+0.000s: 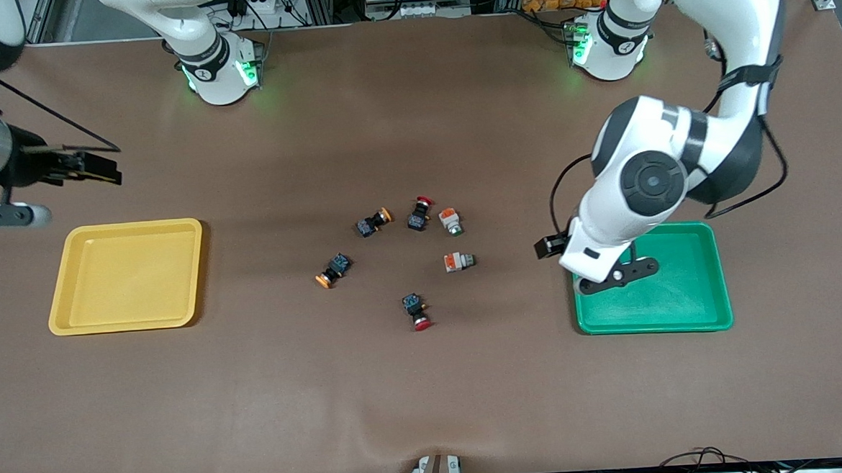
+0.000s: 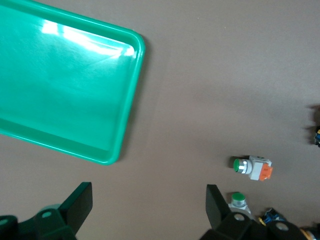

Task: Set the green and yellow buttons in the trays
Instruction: 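Grasp a green button with the left gripper while the right gripper reaches a yellow button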

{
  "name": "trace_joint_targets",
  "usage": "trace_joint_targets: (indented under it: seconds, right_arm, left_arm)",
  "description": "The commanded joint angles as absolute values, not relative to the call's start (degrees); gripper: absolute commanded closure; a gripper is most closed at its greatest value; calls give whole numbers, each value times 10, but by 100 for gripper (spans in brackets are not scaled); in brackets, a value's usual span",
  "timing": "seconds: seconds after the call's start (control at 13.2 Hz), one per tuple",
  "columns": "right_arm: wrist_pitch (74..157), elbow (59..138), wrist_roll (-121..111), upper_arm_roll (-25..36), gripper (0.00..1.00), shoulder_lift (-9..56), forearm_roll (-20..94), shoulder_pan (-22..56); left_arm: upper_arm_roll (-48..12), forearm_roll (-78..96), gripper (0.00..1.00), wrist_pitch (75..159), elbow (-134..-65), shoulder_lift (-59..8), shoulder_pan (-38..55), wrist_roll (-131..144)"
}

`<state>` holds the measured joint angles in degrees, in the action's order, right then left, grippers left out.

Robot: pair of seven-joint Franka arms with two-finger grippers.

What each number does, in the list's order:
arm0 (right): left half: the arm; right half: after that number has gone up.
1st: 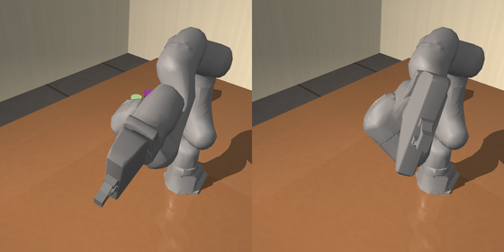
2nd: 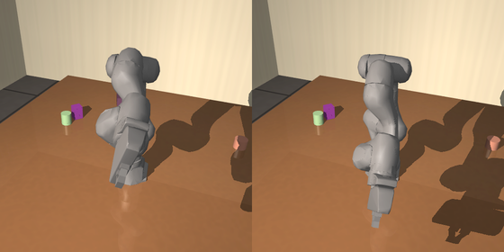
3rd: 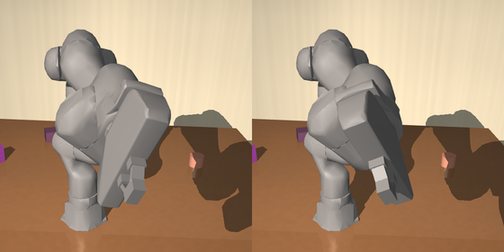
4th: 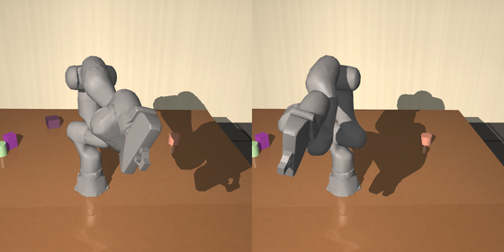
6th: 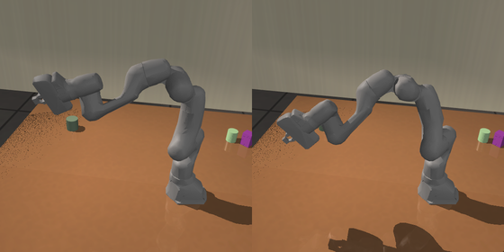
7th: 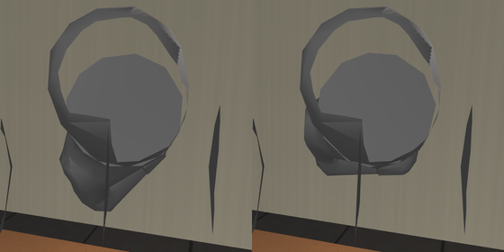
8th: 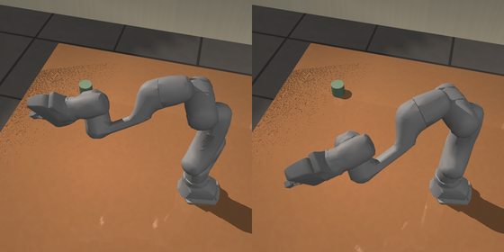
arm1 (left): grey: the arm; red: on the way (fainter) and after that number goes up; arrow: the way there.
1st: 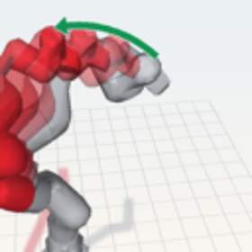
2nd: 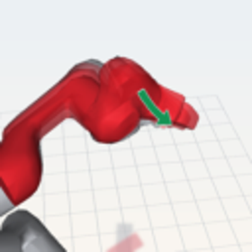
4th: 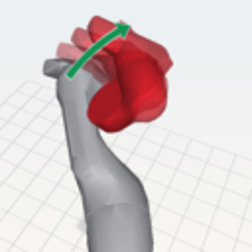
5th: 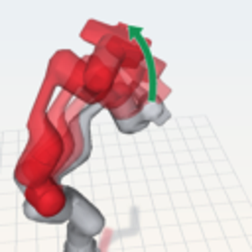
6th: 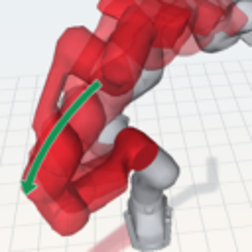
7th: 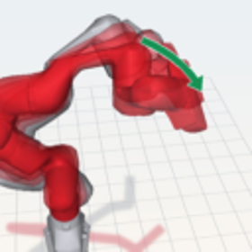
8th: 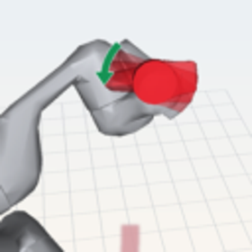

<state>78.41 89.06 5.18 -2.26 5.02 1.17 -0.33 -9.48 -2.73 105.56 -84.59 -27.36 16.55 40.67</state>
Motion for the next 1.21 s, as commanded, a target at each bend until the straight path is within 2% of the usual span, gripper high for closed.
trace_joint_targets:
  seconds: [0.0, 0.45, 0.98, 1.13]
  right_arm:
    - [769, 873, 46, -24, 0, 63, 12, -6]
    - [768, 873, 47, -25, 0, 76, 13, -2]
    - [771, 875, 54, -25, 0, 105, 21, -5]
    - [771, 876, 62, -25, 0, 121, 22, -2]
  left_arm:
    - [-93, -38, 0, 1076, -830, -301, 184, 444]
    - [-94, -32, 0, 1134, -829, -365, 235, 488]
    - [-92, -35, 0, 1279, -827, -448, 308, 431]
    - [-87, -38, 0, 1290, -825, -463, 327, 426]
